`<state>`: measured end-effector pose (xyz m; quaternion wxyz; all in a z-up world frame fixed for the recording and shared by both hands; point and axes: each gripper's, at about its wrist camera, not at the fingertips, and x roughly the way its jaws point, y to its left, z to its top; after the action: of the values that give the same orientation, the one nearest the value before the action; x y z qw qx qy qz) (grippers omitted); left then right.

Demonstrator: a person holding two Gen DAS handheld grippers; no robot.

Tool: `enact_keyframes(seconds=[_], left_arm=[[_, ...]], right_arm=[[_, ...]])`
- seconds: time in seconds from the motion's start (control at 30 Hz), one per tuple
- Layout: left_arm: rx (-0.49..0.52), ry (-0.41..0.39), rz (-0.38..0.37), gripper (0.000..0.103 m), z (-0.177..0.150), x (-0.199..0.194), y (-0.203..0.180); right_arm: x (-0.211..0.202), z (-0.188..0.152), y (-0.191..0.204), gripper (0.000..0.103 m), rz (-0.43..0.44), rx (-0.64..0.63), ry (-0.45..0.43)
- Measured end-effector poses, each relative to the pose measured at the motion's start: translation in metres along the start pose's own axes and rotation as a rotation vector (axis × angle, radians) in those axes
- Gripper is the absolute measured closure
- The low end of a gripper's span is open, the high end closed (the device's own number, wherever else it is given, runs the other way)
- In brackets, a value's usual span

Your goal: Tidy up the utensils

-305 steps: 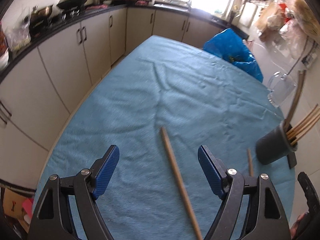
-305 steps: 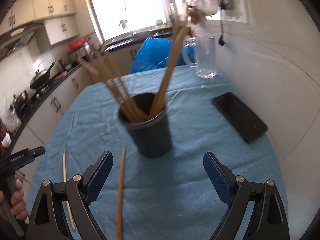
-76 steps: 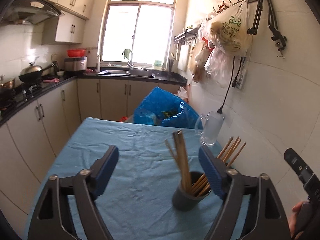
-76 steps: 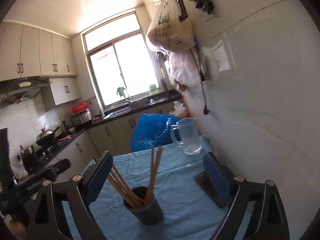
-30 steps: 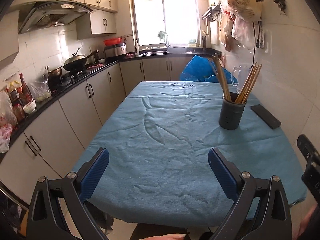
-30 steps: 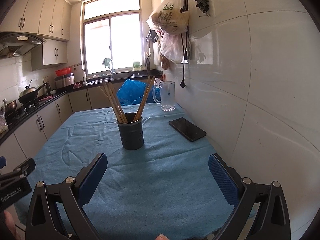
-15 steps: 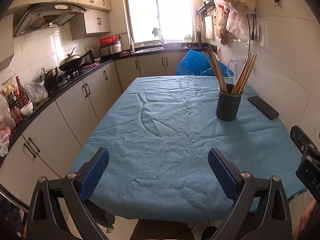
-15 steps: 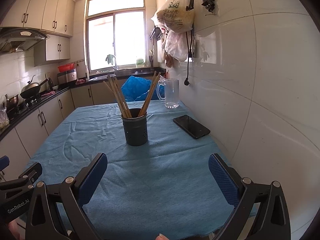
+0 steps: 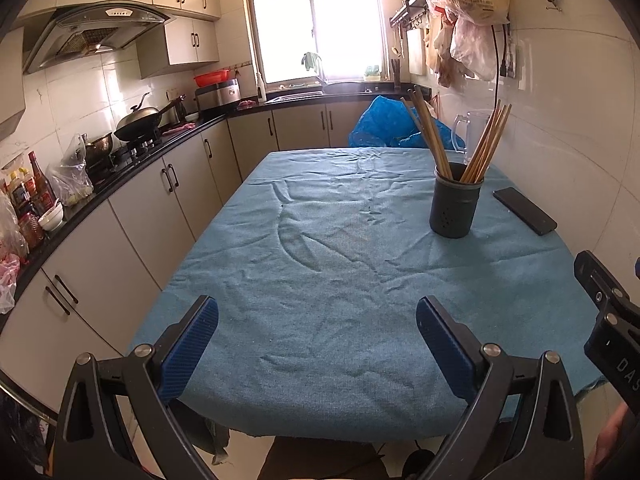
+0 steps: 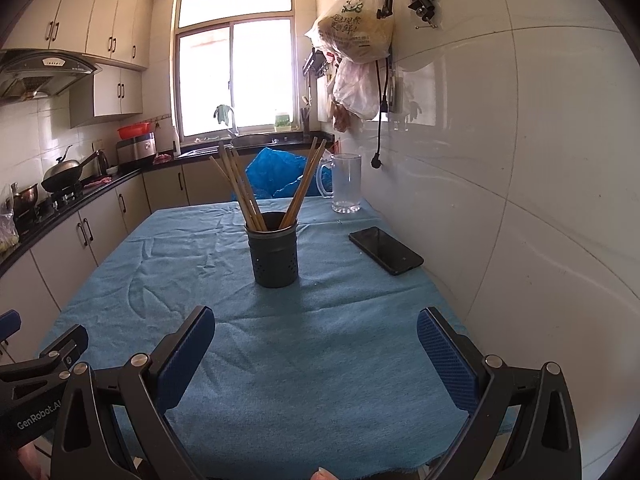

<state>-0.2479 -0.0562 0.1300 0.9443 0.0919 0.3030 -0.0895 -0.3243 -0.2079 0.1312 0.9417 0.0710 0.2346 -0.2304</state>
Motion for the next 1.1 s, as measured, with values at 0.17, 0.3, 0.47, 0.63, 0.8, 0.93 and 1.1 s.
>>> enact_keyframes(seconds=[0.17, 0.3, 0.47, 0.63, 0.8, 0.93, 1.1], left_arm=[[0.0, 0.004, 0.001, 0.004, -0.0006, -0.0003, -0.0004], [0.0, 0.003, 0.0, 0.004, -0.0004, -0.0003, -0.0003], [0.002, 0.008, 0.002, 0.004, -0.0008, 0.0002, -0.0009], [0.001, 0.007, 0.002, 0.004, -0.0014, 0.0007, -0.001], [0.002, 0.009, 0.0, 0.004, -0.0014, 0.0003, -0.0007], [0.002, 0.008, 0.001, 0.004, -0.0015, 0.0004, -0.0008], [0.001, 0.008, 0.002, 0.004, -0.0011, 0.0003, -0.0006]], right_arm=[[0.0001, 0.0002, -0.0003, 0.0, -0.001, -0.002, -0.001], [0.0003, 0.0, -0.0004, 0.0, -0.003, 0.001, -0.001], [0.0007, 0.0, 0.0004, 0.0, -0.002, -0.004, 0.0], [0.0016, -0.0004, 0.0, 0.0, -0.004, -0.002, 0.002], [0.001, -0.0005, 0.0011, 0.0, -0.003, -0.005, 0.004], [0.0012, -0.0006, 0.0016, 0.0, -0.003, -0.005, 0.005], [0.0015, -0.0008, 0.002, 0.0, -0.004, -0.006, 0.009]])
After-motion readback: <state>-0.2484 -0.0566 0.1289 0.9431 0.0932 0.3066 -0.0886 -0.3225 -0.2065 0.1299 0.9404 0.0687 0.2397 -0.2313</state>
